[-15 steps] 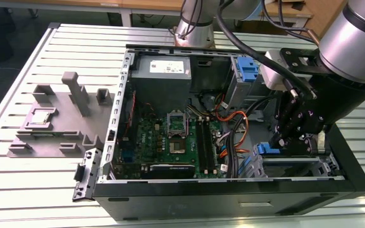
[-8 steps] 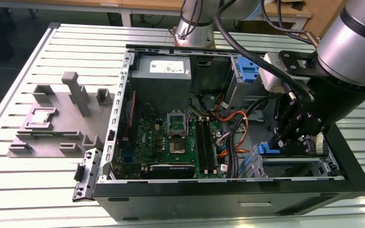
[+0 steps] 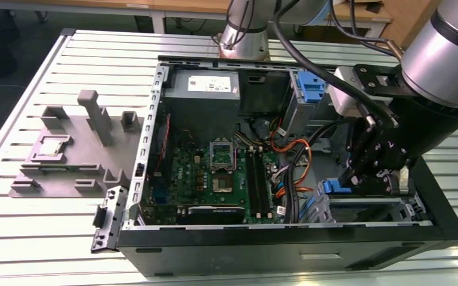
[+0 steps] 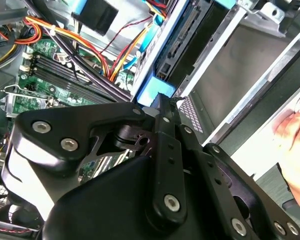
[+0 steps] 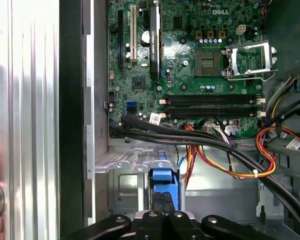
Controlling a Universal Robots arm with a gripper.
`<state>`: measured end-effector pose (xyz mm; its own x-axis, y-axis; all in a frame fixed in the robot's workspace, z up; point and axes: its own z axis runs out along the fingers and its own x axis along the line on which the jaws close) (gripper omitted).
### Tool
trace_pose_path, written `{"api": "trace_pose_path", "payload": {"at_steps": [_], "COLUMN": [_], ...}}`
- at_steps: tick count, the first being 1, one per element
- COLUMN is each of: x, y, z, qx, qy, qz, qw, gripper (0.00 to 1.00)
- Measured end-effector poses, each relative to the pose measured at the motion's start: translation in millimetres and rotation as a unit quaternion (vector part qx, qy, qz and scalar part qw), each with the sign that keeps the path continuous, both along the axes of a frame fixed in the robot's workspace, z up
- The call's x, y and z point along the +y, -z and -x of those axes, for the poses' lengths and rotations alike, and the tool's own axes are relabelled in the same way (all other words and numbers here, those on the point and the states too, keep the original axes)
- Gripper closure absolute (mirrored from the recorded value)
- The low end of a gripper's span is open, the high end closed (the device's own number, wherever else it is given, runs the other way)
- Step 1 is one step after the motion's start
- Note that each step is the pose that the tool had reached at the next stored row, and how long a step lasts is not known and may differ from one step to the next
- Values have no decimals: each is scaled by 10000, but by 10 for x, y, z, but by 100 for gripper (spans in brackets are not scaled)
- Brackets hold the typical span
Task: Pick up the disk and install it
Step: 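Insert the first disk wire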
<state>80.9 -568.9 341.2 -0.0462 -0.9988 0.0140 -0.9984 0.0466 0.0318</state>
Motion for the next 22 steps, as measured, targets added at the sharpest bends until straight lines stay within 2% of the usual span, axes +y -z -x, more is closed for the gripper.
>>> {"api": "trace_pose_path", "payload": {"at_steps": [5, 10, 12, 14, 18, 19, 22], "x": [0, 0, 0, 0, 1, 1, 3], "y": [-10, -129, -130, -131, -131, -131, -136], "z": [-21, -21, -22, -22, -56, -70, -103], "qx": [0, 0, -12, -57, -184, -201, -216], "qy": [0, 0, 0, 0, 0, 0, 0], "qz": [3, 4, 2, 3, 4, 5, 5], "qw": [10000, 10000, 10000, 10000, 9998, 9998, 9998], "gripper": [90, 90, 90, 90, 90, 90, 90]}}
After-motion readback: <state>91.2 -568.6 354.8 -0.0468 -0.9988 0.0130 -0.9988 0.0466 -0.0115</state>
